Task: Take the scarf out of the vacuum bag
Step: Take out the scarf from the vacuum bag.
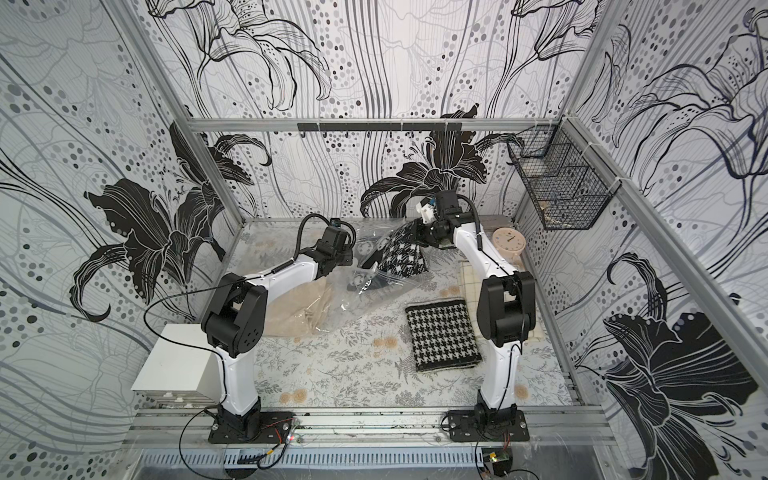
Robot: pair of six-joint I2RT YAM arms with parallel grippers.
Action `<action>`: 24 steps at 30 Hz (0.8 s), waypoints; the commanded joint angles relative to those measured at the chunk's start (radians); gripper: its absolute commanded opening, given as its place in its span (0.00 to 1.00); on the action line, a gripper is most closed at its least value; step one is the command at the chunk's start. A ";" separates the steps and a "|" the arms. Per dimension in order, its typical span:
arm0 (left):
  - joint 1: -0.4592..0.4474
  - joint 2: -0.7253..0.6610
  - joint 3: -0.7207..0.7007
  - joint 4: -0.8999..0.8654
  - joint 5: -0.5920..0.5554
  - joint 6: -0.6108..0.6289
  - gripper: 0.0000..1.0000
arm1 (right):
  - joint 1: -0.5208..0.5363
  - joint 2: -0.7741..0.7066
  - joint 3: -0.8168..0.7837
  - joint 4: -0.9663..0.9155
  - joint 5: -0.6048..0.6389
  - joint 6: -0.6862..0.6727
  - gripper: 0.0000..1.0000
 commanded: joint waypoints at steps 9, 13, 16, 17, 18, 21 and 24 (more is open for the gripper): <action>0.005 -0.026 0.037 -0.038 -0.076 0.029 0.00 | -0.029 -0.035 -0.025 -0.133 0.223 -0.119 0.00; 0.024 -0.032 0.078 -0.073 -0.072 0.053 0.00 | -0.030 -0.006 -0.028 -0.157 0.283 -0.131 0.00; 0.031 -0.027 0.127 -0.120 -0.076 0.061 0.00 | -0.025 0.020 -0.051 -0.159 0.322 -0.123 0.00; 0.035 -0.030 0.140 -0.134 -0.078 0.061 0.00 | -0.021 0.033 -0.044 -0.165 0.339 -0.125 0.00; 0.037 -0.033 0.151 -0.143 -0.080 0.061 0.00 | -0.016 0.042 -0.039 -0.172 0.354 -0.127 0.00; 0.045 -0.049 0.186 -0.170 -0.082 0.064 0.00 | -0.008 0.057 -0.034 -0.172 0.370 -0.120 0.00; 0.047 -0.054 0.219 -0.202 -0.083 0.072 0.00 | -0.008 0.045 -0.034 -0.154 0.361 -0.107 0.00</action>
